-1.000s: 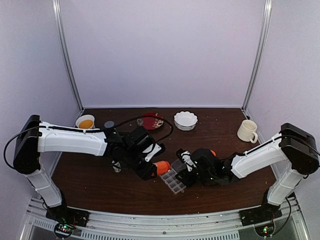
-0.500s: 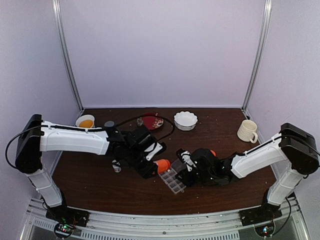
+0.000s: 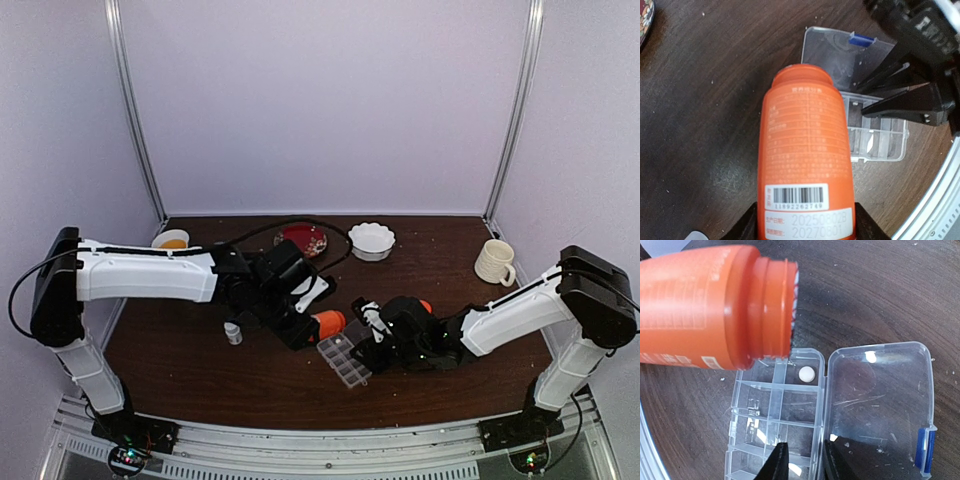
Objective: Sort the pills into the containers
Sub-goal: Pour the pill into the compartment of the pill container.
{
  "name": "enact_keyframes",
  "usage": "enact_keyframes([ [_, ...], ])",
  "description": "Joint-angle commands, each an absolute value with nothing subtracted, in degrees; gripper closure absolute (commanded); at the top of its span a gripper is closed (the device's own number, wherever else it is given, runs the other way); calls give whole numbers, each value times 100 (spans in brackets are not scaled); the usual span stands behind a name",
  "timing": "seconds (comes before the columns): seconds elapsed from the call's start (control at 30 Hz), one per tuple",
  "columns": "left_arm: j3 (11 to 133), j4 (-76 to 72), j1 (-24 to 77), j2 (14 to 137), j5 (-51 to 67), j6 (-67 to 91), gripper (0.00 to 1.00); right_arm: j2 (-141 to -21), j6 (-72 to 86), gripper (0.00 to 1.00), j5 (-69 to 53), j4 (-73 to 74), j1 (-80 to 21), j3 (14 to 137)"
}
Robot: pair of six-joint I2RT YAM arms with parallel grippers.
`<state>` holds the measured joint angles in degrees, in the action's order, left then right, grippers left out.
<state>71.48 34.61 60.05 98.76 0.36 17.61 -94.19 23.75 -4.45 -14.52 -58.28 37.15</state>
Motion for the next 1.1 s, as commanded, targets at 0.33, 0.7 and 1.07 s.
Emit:
enact_keyframes([
  [0.33,6886,3302,6000,10097,544,1854,100,-9446,2321,75,-400,-1455,-5879,3779],
  [0.7,7294,3593,6002,9748,324,1747,100,-9418,2338,75,-382,-1474,-5877,3746],
  [1.07,7439,3762,5985,10005,427,1773,100,-9448,2338,75,-396,-1460,-5879,3777],
])
